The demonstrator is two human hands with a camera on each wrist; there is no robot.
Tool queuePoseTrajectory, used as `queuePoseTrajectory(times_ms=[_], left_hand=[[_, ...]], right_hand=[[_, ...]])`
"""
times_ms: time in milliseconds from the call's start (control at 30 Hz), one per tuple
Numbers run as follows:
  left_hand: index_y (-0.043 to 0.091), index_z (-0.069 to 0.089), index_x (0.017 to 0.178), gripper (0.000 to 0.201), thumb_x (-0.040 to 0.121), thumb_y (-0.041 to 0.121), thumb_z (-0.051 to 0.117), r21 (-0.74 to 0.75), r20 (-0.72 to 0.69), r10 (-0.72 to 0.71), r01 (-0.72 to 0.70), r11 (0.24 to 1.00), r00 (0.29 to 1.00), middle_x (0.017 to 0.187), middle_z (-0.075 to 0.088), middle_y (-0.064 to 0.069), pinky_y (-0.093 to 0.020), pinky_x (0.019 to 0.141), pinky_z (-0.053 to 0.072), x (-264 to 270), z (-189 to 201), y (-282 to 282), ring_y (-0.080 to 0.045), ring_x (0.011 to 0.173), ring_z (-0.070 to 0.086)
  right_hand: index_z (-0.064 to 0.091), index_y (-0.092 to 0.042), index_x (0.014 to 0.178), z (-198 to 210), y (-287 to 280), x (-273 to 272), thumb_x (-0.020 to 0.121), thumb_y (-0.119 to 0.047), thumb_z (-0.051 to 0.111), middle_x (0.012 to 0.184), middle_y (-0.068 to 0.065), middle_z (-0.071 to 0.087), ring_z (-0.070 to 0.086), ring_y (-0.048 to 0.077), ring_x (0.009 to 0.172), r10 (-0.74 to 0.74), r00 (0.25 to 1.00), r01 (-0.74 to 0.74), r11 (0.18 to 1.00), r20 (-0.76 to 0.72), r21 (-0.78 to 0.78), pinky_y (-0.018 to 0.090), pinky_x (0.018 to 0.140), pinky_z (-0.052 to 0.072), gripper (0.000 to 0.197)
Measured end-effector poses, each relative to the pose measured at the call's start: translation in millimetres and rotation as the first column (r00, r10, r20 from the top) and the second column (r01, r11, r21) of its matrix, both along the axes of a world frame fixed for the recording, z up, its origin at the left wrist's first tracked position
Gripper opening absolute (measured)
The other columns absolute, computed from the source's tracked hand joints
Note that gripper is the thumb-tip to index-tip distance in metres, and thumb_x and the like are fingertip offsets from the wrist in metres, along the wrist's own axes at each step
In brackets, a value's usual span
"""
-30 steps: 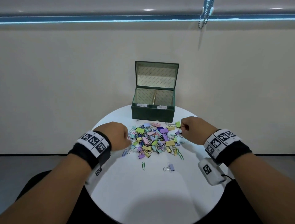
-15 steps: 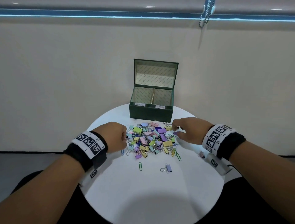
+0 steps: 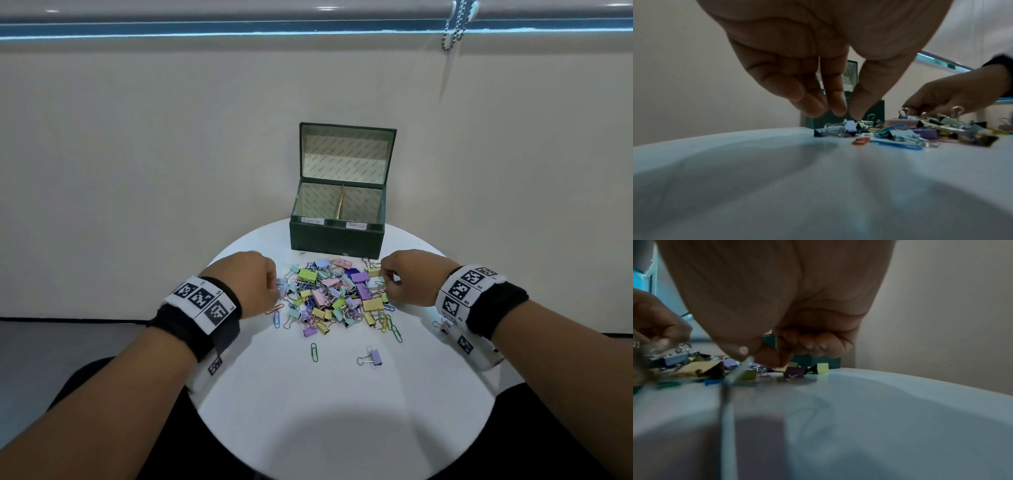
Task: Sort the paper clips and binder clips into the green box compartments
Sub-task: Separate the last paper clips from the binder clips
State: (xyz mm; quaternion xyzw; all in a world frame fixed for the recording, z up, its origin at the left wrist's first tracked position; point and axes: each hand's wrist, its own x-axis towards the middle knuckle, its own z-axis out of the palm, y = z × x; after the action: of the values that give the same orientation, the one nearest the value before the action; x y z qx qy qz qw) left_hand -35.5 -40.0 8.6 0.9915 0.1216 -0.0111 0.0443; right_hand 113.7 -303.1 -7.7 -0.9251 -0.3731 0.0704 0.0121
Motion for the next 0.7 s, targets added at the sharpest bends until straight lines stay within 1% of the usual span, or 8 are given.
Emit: queuePoseTrajectory(times_ms=[100, 200, 300, 367, 467, 533, 633, 700], left_hand=[[0.029, 0.070, 0.080, 0.015, 0.082, 0.042, 0.062, 0.021, -0.112, -0.049, 0.052, 0.998, 0.993, 0.079, 0.060, 0.018, -0.024, 0.072, 0.046, -4.5, -1.3, -5.6, -0.007, 0.083, 0.058], [0.027, 0.072, 0.080, 0.017, 0.084, 0.026, 0.056, 0.019, -0.124, -0.075, 0.077, 0.997, 0.990, 0.074, 0.060, 0.019, -0.025, 0.074, 0.051, -6.1, -0.8, -7.3, -0.010, 0.084, 0.061], [0.026, 0.067, 0.079, 0.019, 0.083, 0.021, 0.049, 0.012, -0.122, -0.097, 0.099, 0.995, 0.988, 0.079, 0.064, 0.012, -0.025, 0.068, 0.050, -5.1, -2.8, -7.5, -0.010, 0.078, 0.060], [0.025, 0.061, 0.077, 0.015, 0.083, 0.022, 0.048, 0.017, -0.111, -0.111, 0.113, 0.993, 0.988, 0.079, 0.063, 0.010, -0.025, 0.065, 0.049, -4.7, -3.7, -8.5, -0.010, 0.075, 0.059], [0.027, 0.054, 0.077, 0.010, 0.086, 0.029, 0.050, -0.024, 0.062, -0.121, 0.122, 0.992, 0.991, 0.071, 0.062, 0.010, -0.027, 0.062, 0.050, -3.1, 3.8, -11.6, -0.010, 0.068, 0.058], [0.029, 0.055, 0.077, 0.010, 0.086, 0.029, 0.055, -0.146, 0.202, -0.086, 0.117, 0.982, 0.975, 0.069, 0.062, 0.012, -0.026, 0.061, 0.050, 1.6, 13.2, -14.1, -0.008, 0.065, 0.059], [0.031, 0.059, 0.079, 0.012, 0.090, 0.027, 0.060, -0.352, 0.276, -0.053, 0.152, 0.924, 0.960, 0.077, 0.065, 0.013, -0.020, 0.063, 0.047, 21.6, 33.9, -20.5, -0.004, 0.068, 0.060], [0.029, 0.062, 0.084, 0.009, 0.093, 0.027, 0.061, -0.415, 0.313, -0.042, 0.177, 0.892, 0.949, 0.080, 0.066, 0.010, -0.018, 0.062, 0.046, 44.9, 47.2, -26.5, -0.006, 0.071, 0.061]], right_hand=[[0.049, -0.022, 0.071, 7.1, -3.3, 0.6, 0.090, -0.021, 0.044, 0.076, 0.001, 0.061, 0.055, 0.020, 0.070, -0.039, 0.999, 0.039, 0.996, -0.004, 0.084, 0.028, 0.056, 0.037, 0.020], [0.055, -0.013, 0.081, 12.3, -4.6, 0.0, 0.093, -0.017, 0.044, 0.080, 0.006, 0.063, 0.058, 0.024, 0.072, -0.042, 0.999, 0.043, 0.992, -0.009, 0.121, 0.029, 0.055, 0.038, 0.018], [0.044, -0.020, 0.075, 15.1, -3.4, 1.1, 0.095, -0.020, 0.040, 0.071, 0.003, 0.057, 0.051, 0.019, 0.061, -0.062, 0.998, 0.061, 0.973, -0.001, 0.221, 0.031, 0.053, 0.034, 0.020], [0.044, -0.021, 0.078, 20.5, 0.9, 6.3, 0.098, -0.021, 0.039, 0.070, 0.004, 0.056, 0.049, 0.019, 0.058, -0.057, 0.998, 0.049, 0.959, 0.021, 0.278, 0.030, 0.052, 0.036, 0.021], [0.048, -0.015, 0.088, 34.3, 11.9, 21.2, 0.104, -0.023, 0.038, 0.075, 0.003, 0.056, 0.050, 0.017, 0.061, -0.074, 0.997, 0.061, 0.931, 0.022, 0.360, 0.027, 0.054, 0.035, 0.021], [0.049, -0.014, 0.091, 44.4, 21.5, 33.2, 0.105, -0.023, 0.039, 0.080, 0.002, 0.055, 0.049, 0.014, 0.064, -0.092, 0.995, 0.071, 0.906, 0.031, 0.417, 0.025, 0.055, 0.034, 0.019], [0.051, -0.013, 0.091, 54.3, 37.1, 46.5, 0.104, -0.020, 0.043, 0.083, 0.001, 0.055, 0.052, 0.016, 0.069, -0.123, 0.992, 0.087, 0.869, 0.041, 0.486, 0.024, 0.057, 0.036, 0.017], [0.055, -0.011, 0.094, 55.8, 46.4, 50.9, 0.103, -0.016, 0.046, 0.091, 0.004, 0.059, 0.058, 0.021, 0.079, -0.130, 0.991, 0.103, 0.856, 0.018, 0.507, 0.026, 0.064, 0.043, 0.014]])
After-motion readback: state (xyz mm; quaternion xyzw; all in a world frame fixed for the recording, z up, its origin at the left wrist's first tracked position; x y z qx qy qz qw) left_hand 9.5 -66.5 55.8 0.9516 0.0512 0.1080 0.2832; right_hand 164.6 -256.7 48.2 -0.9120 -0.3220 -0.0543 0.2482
